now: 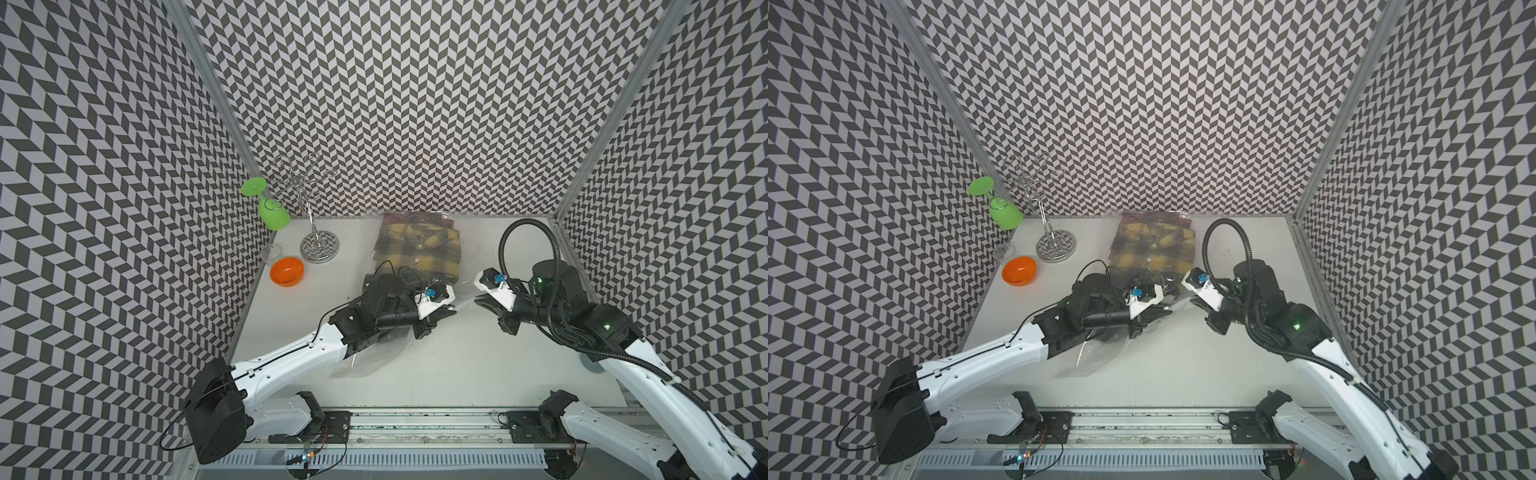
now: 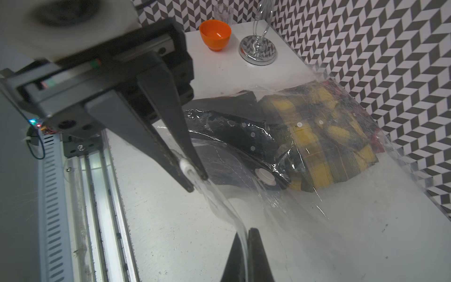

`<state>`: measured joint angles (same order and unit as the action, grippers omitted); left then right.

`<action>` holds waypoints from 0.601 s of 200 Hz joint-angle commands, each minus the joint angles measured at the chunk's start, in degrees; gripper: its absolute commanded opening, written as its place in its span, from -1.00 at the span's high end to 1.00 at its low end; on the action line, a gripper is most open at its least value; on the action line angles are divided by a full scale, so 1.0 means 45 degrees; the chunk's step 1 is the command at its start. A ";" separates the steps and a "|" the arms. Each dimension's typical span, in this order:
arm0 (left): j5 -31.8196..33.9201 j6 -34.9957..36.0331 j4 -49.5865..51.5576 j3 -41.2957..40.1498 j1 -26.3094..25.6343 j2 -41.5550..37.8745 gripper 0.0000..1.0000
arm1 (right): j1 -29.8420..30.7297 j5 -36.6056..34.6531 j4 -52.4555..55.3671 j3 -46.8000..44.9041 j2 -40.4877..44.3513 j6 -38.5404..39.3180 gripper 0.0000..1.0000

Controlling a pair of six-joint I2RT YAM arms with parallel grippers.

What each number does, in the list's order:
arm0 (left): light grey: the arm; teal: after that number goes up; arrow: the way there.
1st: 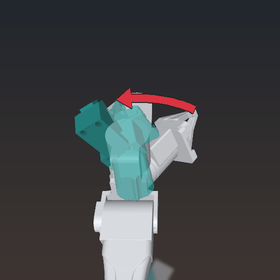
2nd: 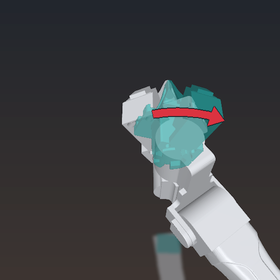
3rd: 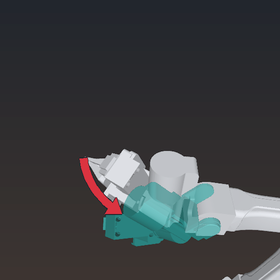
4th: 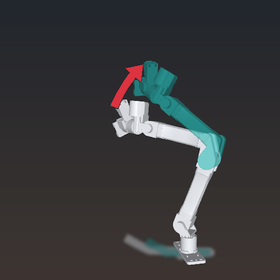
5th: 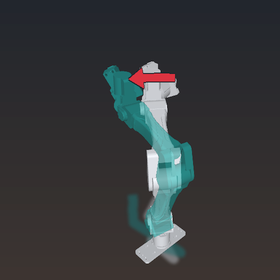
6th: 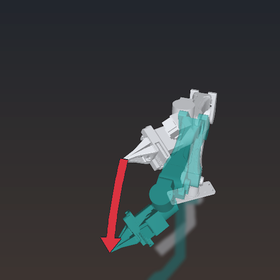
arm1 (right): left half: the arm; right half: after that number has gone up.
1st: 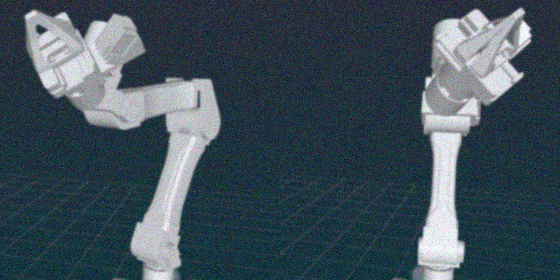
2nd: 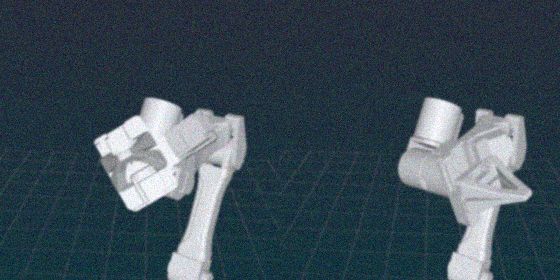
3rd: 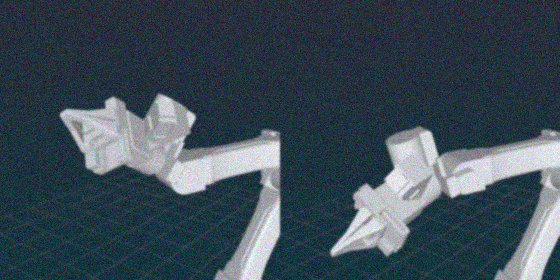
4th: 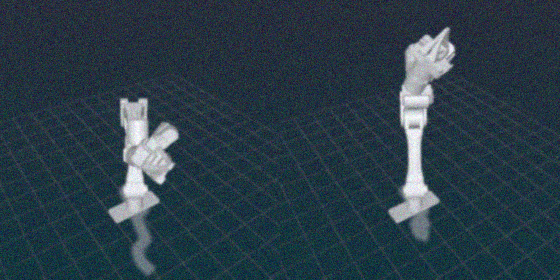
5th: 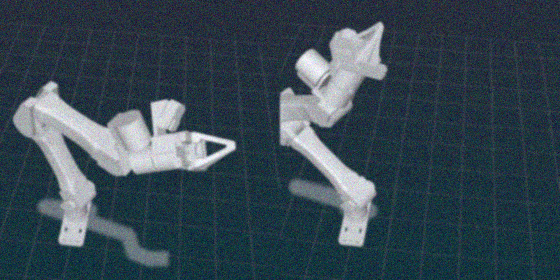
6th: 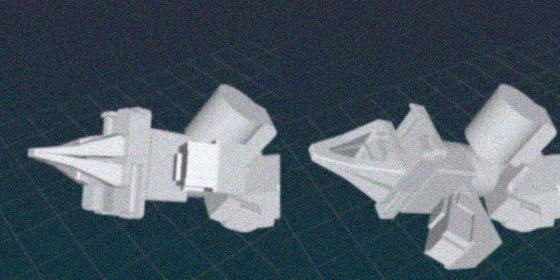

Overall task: Place the folded shirt into the vacuum bag
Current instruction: Close the vacuum bag at the center of the board.

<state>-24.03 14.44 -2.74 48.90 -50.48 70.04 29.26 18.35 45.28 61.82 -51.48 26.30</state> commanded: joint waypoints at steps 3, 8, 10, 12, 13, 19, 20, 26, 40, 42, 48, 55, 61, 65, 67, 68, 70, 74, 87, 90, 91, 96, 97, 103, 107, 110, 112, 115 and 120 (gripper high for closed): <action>0.0477 -0.0446 0.2347 -0.0826 0.0188 -0.0078 1.00 | -0.1010 -0.0792 -0.3208 0.0076 0.0850 -0.1167 1.00; 0.0494 -0.0506 0.2331 -0.0840 0.0183 -0.0078 1.00 | -0.1078 -0.0767 -0.3384 0.0028 0.0858 -0.1368 1.00; 0.0501 -0.0545 0.2319 -0.0836 0.0182 -0.0077 1.00 | -0.1112 -0.0760 -0.3446 0.0001 0.0870 -0.1464 1.00; 0.0522 -0.0575 0.2306 -0.0845 0.0182 -0.0091 1.00 | -0.1126 -0.0758 -0.3510 -0.0025 0.0878 -0.1513 1.00; 0.0529 -0.0593 0.2308 -0.0837 0.0182 -0.0084 1.00 | -0.1138 -0.0758 -0.3553 -0.0036 0.0886 -0.1560 1.00; 0.0604 -0.0673 0.2281 -0.0846 0.0167 -0.0053 1.00 | -0.1185 -0.0818 -0.3726 -0.0099 0.0882 -0.1793 1.00; 0.0609 -0.0700 0.2275 -0.0847 0.0165 -0.0045 1.00 | -0.1187 -0.0836 -0.3759 -0.0102 0.0888 -0.1837 1.00; 0.0691 -0.0788 0.2270 -0.0848 0.0153 -0.0037 1.00 | -0.1211 -0.0960 -0.3928 -0.0161 0.0903 -0.2025 1.00; 0.0876 -0.0987 0.2213 -0.0879 0.0163 -0.0018 1.00 | -0.1208 -0.0917 -0.4265 -0.0276 0.0950 -0.2283 1.00; 0.0904 -0.0998 0.2197 -0.0880 0.0153 -0.0018 1.00 | -0.1218 -0.0890 -0.4315 -0.0304 0.0962 -0.2318 1.00; 0.1001 -0.1066 0.2139 -0.0929 0.0162 -0.0027 1.00 | -0.1216 -0.0786 -0.4470 -0.0371 0.0983 -0.2404 1.00; 0.1124 -0.1144 0.2048 -0.0987 0.0162 -0.0029 1.00 | -0.1211 -0.0808 -0.4655 -0.0470 0.1028 -0.2516 1.00; 0.1204 -0.1204 0.2014 -0.1016 0.0163 -0.0016 1.00 | -0.1209 -0.0967 -0.4790 -0.0539 0.1052 -0.2598 1.00; 0.1249 -0.1225 0.2016 -0.1021 0.0163 -0.0018 1.00 | -0.1228 -0.1110 -0.4849 -0.0560 0.1085 -0.2635 1.00; 0.1290 -0.1243 0.2006 -0.1009 0.0163 -0.0003 1.00 | -0.1238 -0.1172 -0.4862 -0.0556 0.1088 -0.2640 1.00; 0.1313 -0.1249 0.2011 -0.1007 0.0163 -0.0001 1.00 | -0.1242 -0.1209 -0.4874 -0.0565 0.1089 -0.2641 1.00; 0.1340 -0.1286 0.2005 -0.1015 0.0153 -0.0009 1.00 | -0.1246 -0.1275 -0.4883 -0.0577 0.1079 -0.2637 1.00; 0.1433 -0.1313 0.2015 -0.1023 0.0161 0.0023 1.00 | -0.1291 -0.1395 -0.4888 -0.0574 0.1086 -0.2642 1.00; 0.1649 -0.1372 0.2035 -0.1059 0.0163 0.0070 1.00 | -0.1424 -0.1632 -0.4920 -0.0593 0.1076 -0.2640 1.00; 0.1690 -0.1372 0.2043 -0.1053 0.0163 0.0098 1.00 | -0.1484 -0.1636 -0.4949 -0.0611 0.1083 -0.2664 1.00; 0.1699 -0.1362 0.2049 -0.1058 0.0163 0.0099 1.00 | -0.1502 -0.1636 -0.4956 -0.0612 0.1086 -0.2673 1.00; 0.1753 -0.1372 0.2085 -0.1049 0.0163 0.0120 1.00 | -0.1615 -0.1636 -0.5009 -0.0647 0.1108 -0.2714 1.00; 0.1760 -0.1372 0.2089 -0.1047 0.0163 0.0119 1.00 | -0.1646 -0.1636 -0.5016 -0.0650 0.1108 -0.2737 1.00; 0.1737 -0.1340 0.2107 -0.1061 0.0157 0.0147 1.00 | -0.1810 -0.1624 -0.5087 -0.0689 0.1119 -0.2826 1.00; 0.1711 -0.1334 0.2113 -0.1078 0.0153 0.0139 1.00 | -0.1925 -0.1602 -0.5161 -0.0728 0.1127 -0.2869 1.00; 0.1696 -0.1326 0.2089 -0.1089 0.0162 0.0124 1.00 | -0.2011 -0.1583 -0.5191 -0.0747 0.1162 -0.2900 1.00; 0.1680 -0.1326 0.2093 -0.1084 0.0162 0.0135 1.00 | -0.2073 -0.1579 -0.5221 -0.0749 0.1166 -0.2912 1.00; 0.1687 -0.1342 0.2067 -0.1105 0.0163 0.0138 1.00 | -0.2181 -0.1579 -0.5262 -0.0777 0.1200 -0.2912 1.00; 0.1657 -0.1348 0.2074 -0.1117 0.0160 0.0125 1.00 | -0.2260 -0.1579 -0.5308 -0.0801 0.1228 -0.2912 1.00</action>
<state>-18.22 9.10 -3.36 46.85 -50.43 69.82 23.27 17.54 35.86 57.01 -49.04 15.22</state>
